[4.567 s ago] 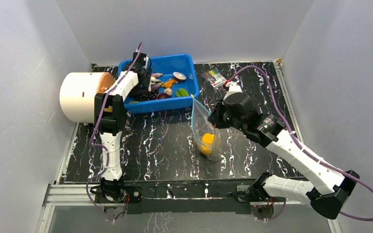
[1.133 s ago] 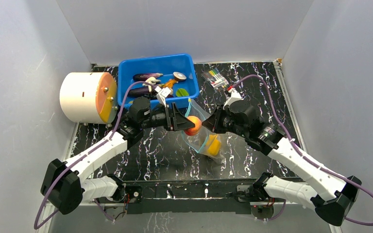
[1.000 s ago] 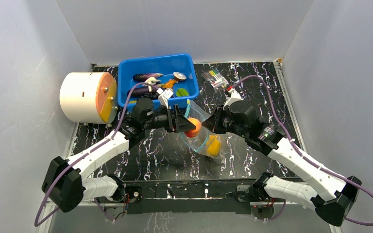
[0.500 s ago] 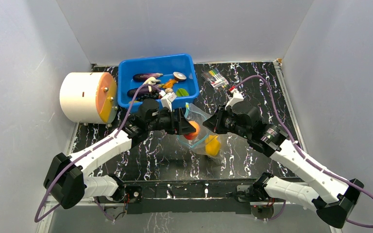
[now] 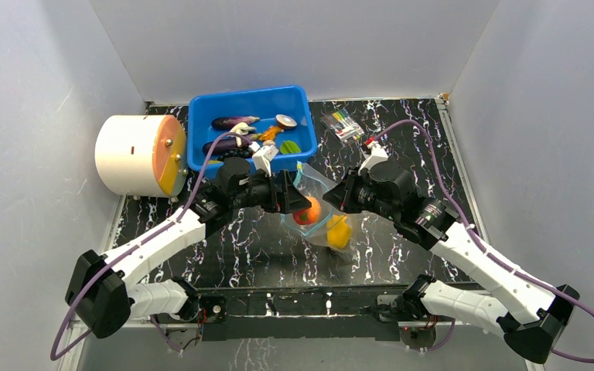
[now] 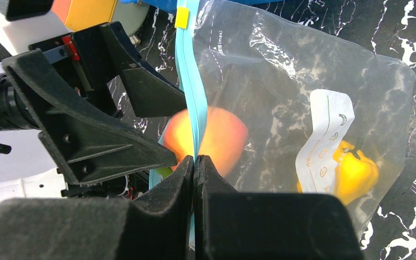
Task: Place the food in the zip-top bag and seal the zipper
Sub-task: Place the fake fruit in the zipper food storage bag, then pick up the fake vegetable from the bin.
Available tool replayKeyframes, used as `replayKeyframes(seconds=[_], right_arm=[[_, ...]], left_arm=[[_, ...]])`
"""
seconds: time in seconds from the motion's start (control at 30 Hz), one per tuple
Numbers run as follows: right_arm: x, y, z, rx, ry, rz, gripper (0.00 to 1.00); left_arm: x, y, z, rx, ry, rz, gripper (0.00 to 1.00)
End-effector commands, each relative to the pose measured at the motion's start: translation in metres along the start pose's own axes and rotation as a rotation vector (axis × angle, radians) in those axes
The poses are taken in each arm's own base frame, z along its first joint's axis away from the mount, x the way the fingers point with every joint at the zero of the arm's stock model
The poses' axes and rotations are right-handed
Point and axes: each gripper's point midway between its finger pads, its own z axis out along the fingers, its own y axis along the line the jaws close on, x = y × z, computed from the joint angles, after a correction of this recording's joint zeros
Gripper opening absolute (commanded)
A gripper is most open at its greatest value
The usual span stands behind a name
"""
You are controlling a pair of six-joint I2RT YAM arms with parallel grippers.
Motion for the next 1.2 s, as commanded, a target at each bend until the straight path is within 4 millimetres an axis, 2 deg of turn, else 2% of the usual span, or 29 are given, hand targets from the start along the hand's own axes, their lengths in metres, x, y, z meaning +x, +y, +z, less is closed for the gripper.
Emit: replayKeyframes(seconds=[0.0,0.13,0.2,0.3,0.53,0.67,0.73,0.83,0.87,0.9,0.97,1.0,1.17], right_arm=[[-0.018,0.018,-0.007,-0.067,-0.072,0.002,0.0],[-0.017,0.016,-0.009,-0.064,-0.072,0.001,0.0],[-0.017,0.016,-0.01,-0.064,-0.073,0.0,0.0],[-0.019,0.016,-0.012,-0.059,-0.078,-0.007,0.0],[-0.023,0.014,-0.015,-0.043,-0.087,-0.017,0.0],[-0.022,0.015,-0.015,-0.046,-0.085,-0.018,0.0],[-0.022,0.015,-0.014,-0.048,-0.085,-0.016,0.0],[-0.021,0.014,-0.013,-0.045,-0.083,-0.015,0.0],[-0.021,0.013,-0.012,-0.044,-0.085,-0.015,0.0],[-0.02,0.012,-0.012,-0.041,-0.084,-0.015,0.0],[-0.02,0.009,-0.011,-0.028,-0.085,-0.015,0.0],[-0.02,0.007,-0.011,-0.016,-0.088,-0.018,0.0],[-0.017,-0.017,-0.011,0.091,-0.099,-0.045,0.0]], left_arm=[[-0.021,-0.024,-0.015,0.046,-0.083,0.053,0.8],[-0.027,-0.028,-0.024,0.033,-0.107,0.087,0.88],[-0.028,-0.026,-0.027,0.01,-0.107,0.11,0.89],[-0.028,-0.015,-0.032,-0.062,-0.095,0.149,0.88],[-0.017,0.025,-0.042,-0.258,-0.028,0.228,0.87],[-0.011,0.034,-0.038,-0.279,0.002,0.229,0.83],[-0.006,0.033,-0.033,-0.253,0.022,0.222,0.76],[0.0,0.026,-0.026,-0.196,0.054,0.202,0.57],[0.001,0.023,-0.024,-0.178,0.06,0.194,0.47],[0.002,0.02,-0.022,-0.164,0.06,0.182,0.28],[-0.001,0.015,-0.021,-0.148,0.045,0.156,0.06],[-0.003,0.011,-0.021,-0.131,0.036,0.148,0.0],[-0.015,-0.026,-0.021,0.031,-0.009,0.123,0.0]])
